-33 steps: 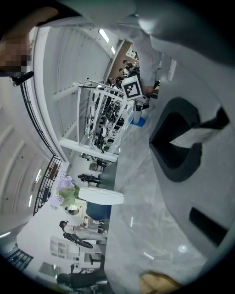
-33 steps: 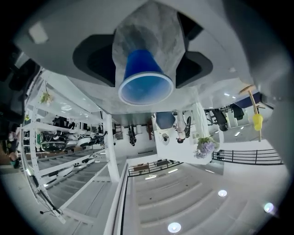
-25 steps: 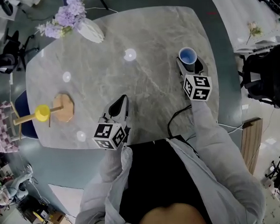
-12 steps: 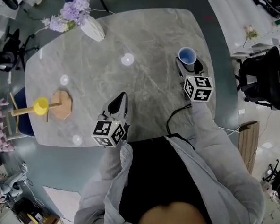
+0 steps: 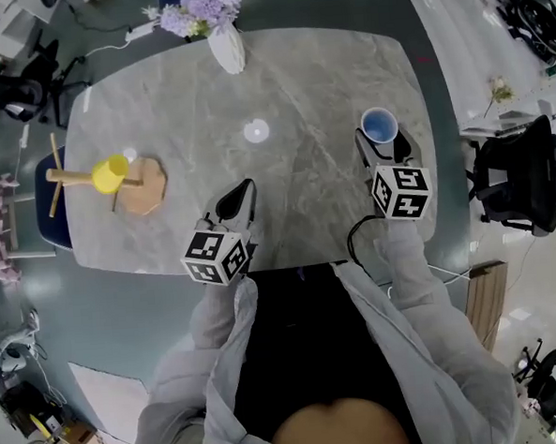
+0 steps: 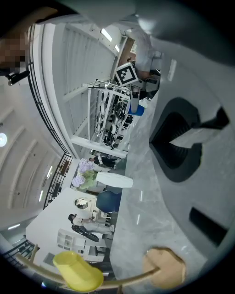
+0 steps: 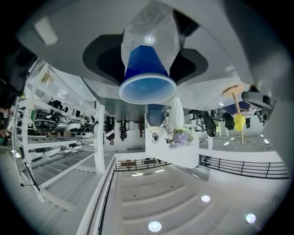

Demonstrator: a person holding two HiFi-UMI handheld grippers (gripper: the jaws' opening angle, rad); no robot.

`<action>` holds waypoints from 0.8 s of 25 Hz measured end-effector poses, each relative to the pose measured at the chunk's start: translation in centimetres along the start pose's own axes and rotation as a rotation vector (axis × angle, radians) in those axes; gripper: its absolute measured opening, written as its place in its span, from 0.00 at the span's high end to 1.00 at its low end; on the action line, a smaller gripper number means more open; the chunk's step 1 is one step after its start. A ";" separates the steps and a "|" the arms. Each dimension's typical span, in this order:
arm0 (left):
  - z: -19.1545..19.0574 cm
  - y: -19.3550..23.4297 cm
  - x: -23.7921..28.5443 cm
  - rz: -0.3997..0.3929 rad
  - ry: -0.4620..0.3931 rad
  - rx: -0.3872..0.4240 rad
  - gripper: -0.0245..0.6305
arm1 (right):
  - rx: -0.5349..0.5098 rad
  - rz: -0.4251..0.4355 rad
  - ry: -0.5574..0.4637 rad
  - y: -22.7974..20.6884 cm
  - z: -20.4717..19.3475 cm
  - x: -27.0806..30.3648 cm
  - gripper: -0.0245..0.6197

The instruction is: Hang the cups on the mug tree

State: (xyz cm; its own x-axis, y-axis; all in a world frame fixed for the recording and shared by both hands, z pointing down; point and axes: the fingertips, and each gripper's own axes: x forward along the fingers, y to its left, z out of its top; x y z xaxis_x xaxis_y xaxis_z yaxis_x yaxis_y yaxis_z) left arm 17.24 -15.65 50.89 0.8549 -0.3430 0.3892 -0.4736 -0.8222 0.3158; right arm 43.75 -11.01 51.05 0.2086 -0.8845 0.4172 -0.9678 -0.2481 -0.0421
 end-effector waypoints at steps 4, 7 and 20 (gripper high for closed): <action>0.2 2.5 -3.7 0.034 -0.006 0.009 0.96 | -0.005 0.035 -0.012 4.3 1.4 -0.5 0.48; 0.6 4.5 -6.2 0.071 -0.026 0.001 0.96 | -0.008 0.070 -0.018 7.6 2.4 -0.5 0.48; 0.8 12.1 -16.0 0.240 -0.113 -0.072 0.96 | -0.102 0.327 0.021 23.7 3.9 2.0 0.48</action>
State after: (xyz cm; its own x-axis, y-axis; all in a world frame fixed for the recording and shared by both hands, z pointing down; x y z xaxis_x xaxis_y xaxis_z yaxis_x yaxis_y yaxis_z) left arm -2.03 -20.50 47.76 0.7326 -0.5762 0.3624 -0.6760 -0.6783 0.2880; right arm 21.76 -20.20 47.29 -0.1169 -0.9021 0.4154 -0.9923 0.0889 -0.0862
